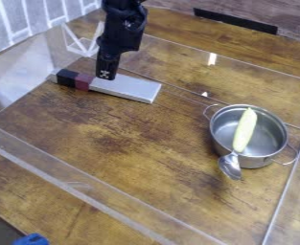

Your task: Put the spoon into the silver pot

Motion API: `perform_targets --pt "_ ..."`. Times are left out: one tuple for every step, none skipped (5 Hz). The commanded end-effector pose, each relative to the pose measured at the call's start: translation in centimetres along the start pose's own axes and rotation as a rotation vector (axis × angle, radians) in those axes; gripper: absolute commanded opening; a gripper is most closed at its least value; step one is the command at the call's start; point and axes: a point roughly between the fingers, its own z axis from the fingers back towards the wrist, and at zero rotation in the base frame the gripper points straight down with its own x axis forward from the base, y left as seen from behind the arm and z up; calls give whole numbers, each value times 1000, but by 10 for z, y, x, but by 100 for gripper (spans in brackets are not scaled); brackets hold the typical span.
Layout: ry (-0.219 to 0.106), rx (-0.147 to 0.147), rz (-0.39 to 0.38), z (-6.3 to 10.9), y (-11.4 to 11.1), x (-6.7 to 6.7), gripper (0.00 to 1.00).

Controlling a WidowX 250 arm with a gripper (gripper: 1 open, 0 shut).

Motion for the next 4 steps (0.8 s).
perform_targets --pt "-41 98 13 50 -1 1 0" --pt "-25 113 26 65 2 0 0" --pt "-41 118 35 62 1 0 0" --pt "-66 123 16 53 8 -1 0"
